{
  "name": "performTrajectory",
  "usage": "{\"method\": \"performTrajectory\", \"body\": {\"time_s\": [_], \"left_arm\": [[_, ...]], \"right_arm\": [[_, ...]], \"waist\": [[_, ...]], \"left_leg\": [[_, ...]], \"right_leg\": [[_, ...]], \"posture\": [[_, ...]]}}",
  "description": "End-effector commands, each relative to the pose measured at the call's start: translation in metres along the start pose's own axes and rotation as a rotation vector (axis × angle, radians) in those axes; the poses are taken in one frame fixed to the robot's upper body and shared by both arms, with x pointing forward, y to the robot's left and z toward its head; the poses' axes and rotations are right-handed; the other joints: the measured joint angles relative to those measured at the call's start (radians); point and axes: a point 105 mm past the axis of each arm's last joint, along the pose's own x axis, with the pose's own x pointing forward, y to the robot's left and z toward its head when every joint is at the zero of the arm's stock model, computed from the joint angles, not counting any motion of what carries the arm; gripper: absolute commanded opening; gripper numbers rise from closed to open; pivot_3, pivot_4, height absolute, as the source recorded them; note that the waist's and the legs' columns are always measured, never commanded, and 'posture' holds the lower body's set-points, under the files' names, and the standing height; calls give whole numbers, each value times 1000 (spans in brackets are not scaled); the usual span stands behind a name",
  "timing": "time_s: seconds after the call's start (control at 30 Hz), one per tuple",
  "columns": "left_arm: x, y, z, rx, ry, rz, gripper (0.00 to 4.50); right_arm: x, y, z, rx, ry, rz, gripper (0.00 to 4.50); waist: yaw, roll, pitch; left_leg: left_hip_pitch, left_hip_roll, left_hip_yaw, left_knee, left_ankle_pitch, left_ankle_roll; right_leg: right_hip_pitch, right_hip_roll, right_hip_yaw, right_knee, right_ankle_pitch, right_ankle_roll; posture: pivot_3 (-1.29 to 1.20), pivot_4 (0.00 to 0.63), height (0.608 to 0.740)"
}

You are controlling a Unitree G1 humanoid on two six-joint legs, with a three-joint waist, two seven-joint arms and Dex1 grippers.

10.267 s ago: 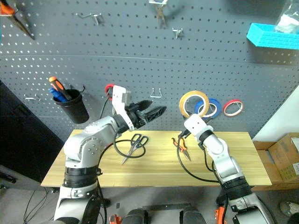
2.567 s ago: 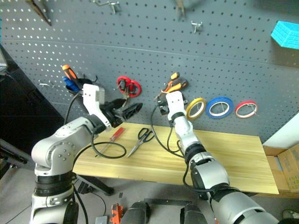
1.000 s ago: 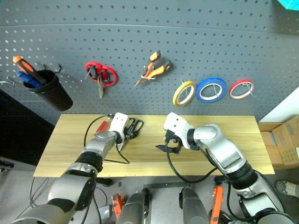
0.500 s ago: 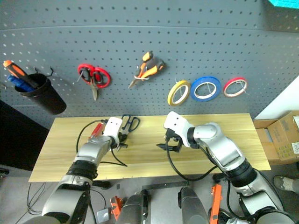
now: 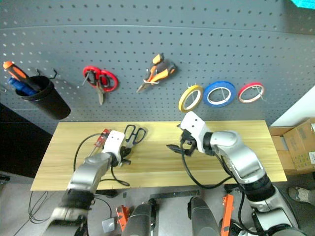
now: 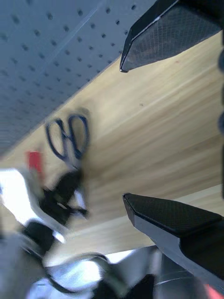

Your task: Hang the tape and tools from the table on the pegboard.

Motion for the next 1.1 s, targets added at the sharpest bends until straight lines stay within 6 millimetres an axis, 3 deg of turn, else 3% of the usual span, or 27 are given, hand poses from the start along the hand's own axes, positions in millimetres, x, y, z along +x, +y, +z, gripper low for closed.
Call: {"method": "performTrajectory", "body": {"time_s": [0.03, 0.27, 0.4, 0.63, 0.87, 1.1], "left_arm": [[-29, 4, 42, 30, -203, 29, 546], [-71, -8, 76, 122, -473, 73, 546], [-88, -13, 82, 180, -584, 140, 546], [-101, 4, 93, 172, -693, 315, 546], [-94, 29, 113, 106, -731, 364, 546], [-65, 26, 128, 12, -706, 179, 546]], "right_arm": [[-11, 12, 34, 33, -182, 26, 4500], [-17, 20, 67, 134, -389, 35, 4500], [-18, 15, 82, 149, -470, 34, 4500], [-17, 13, 97, 124, -555, 49, 4500], [-14, 9, 110, 120, -614, 67, 4500], [-13, 3, 114, 108, -619, 38, 4500]], "waist": [[14, -1, -1], [40, -7, -35], [49, -7, -67], [65, -9, -108], [74, -8, -137], [73, -9, -148]], "left_leg": [[-1, 0, 0, 0, 0, 0], [-1, -1, 0, 1, 1, -2], [0, -1, 0, 1, 1, -2], [6, 0, 2, 1, 1, -1], [9, 0, 3, 1, 2, 0], [17, 0, 3, 2, 2, 0]], "right_leg": [[-1, 0, 0, 0, 0, 0], [1, 0, -1, -3, 0, 0], [1, 0, -1, -3, 1, 0], [7, 1, -1, -3, -1, 2], [9, 2, 0, -2, 1, 1], [17, 2, 0, -3, 1, 1]], "posture": [[43, 183, 740], [108, 109, 740], [128, 78, 740], [149, 54, 740], [153, 37, 740], [127, 31, 740]]}}
